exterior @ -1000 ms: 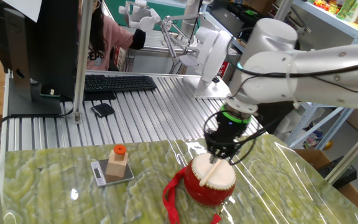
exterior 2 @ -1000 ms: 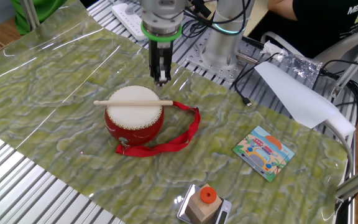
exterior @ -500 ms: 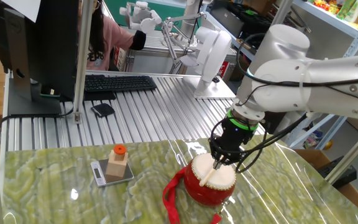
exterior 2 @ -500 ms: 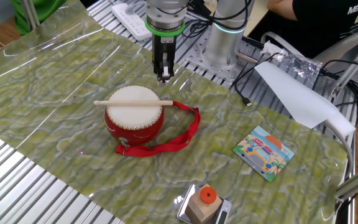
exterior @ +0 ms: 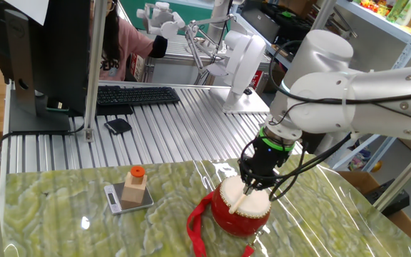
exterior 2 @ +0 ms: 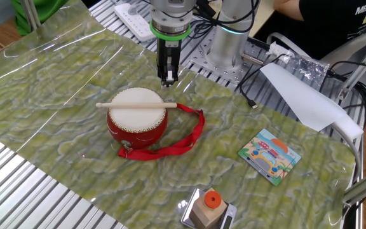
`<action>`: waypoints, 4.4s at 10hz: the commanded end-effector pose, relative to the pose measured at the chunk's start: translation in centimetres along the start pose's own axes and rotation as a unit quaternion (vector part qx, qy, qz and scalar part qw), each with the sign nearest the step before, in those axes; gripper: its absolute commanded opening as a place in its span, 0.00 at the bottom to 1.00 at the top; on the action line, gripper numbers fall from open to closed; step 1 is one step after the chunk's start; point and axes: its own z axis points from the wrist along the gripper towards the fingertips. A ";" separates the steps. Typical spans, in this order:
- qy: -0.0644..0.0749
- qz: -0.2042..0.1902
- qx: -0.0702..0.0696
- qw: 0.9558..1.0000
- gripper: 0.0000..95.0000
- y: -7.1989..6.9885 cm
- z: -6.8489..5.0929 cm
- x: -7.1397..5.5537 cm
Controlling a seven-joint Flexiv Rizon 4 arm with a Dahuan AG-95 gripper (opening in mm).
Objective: Play the drum
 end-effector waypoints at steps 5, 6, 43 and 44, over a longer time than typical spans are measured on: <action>-0.005 0.025 0.002 1.000 0.40 0.4 0.6 0.1; -0.003 0.030 0.000 1.000 0.40 0.4 0.7 0.1; -0.005 0.086 -0.017 0.996 0.40 0.7 5.6 0.8; -0.006 0.087 -0.018 0.996 0.40 0.7 5.7 0.8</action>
